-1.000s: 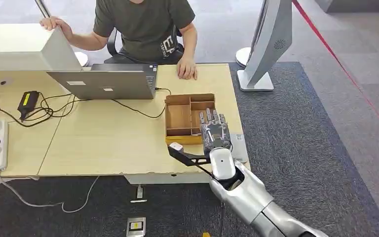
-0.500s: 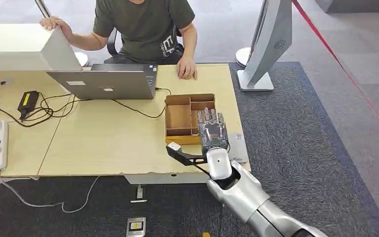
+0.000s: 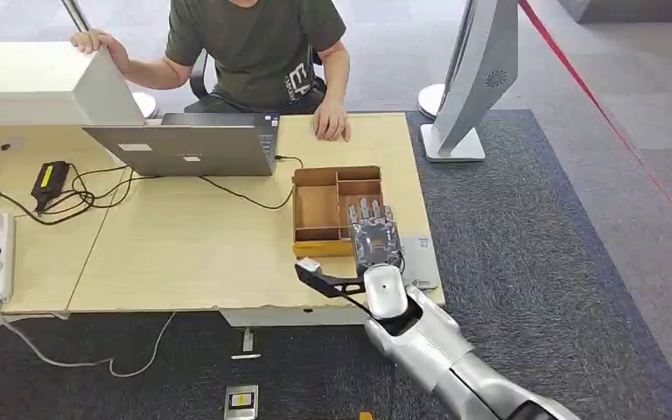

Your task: Pass the card to the sensor for recognition and then transmit it.

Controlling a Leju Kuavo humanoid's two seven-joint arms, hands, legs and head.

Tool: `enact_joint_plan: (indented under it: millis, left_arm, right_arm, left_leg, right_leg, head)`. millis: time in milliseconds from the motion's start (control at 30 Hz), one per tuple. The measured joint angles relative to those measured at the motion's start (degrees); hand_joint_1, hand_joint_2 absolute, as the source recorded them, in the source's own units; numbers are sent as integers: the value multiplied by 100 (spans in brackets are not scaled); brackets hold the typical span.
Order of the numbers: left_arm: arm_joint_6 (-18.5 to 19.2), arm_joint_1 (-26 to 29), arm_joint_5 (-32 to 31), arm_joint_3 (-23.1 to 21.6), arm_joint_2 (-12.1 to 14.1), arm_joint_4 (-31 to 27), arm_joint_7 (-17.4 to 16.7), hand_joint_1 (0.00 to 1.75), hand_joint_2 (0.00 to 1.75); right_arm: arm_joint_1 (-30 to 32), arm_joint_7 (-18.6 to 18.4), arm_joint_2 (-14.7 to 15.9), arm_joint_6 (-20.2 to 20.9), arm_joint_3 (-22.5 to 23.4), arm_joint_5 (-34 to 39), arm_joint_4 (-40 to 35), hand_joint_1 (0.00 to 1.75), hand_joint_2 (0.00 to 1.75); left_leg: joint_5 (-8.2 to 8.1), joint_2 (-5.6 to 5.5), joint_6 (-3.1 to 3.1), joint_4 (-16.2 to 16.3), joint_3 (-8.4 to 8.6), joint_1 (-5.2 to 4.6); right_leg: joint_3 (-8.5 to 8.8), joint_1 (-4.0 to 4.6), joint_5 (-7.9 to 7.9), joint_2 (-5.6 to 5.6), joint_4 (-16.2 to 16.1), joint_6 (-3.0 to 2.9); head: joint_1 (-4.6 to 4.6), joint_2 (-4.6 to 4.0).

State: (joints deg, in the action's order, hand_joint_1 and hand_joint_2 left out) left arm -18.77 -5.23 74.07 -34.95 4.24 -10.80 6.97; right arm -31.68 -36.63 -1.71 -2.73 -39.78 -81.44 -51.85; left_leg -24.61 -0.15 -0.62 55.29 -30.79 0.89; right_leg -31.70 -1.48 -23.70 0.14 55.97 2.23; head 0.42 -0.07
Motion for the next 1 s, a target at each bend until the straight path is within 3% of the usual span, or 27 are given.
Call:
enact_joint_plan:
  millis: [833,867,967,1000]
  left_arm:
    - [-68,3,-7,0,-7,0,-13,0,0]
    - [-61,4,-20,0,-7,0,-7,0,0]
    - [-61,4,-22,0,-7,0,26,0,0]
    - [-64,3,-22,0,-7,0,31,0,0]
  right_arm:
    - [-170,-20,103,280,20,-179,287,0,175]
    - [-169,-20,114,297,22,-179,285,0,0]
    - [-163,-2,147,413,26,-184,238,0,0]
    - [-162,-2,151,442,31,-186,236,0,175]
  left_leg:
    - [0,0,0,1,2,0]
    - [0,0,0,1,2,0]
    - [0,0,0,0,2,0]
    - [0,0,0,0,2,0]
  right_leg:
    - [-1,0,0,0,0,0]
    - [-1,0,0,0,0,0]
    - [-1,0,0,0,0,0]
    - [0,0,0,0,0,0]
  head:
    - [0,-2]
    - [0,0]
    - [0,0]
    - [0,-2]
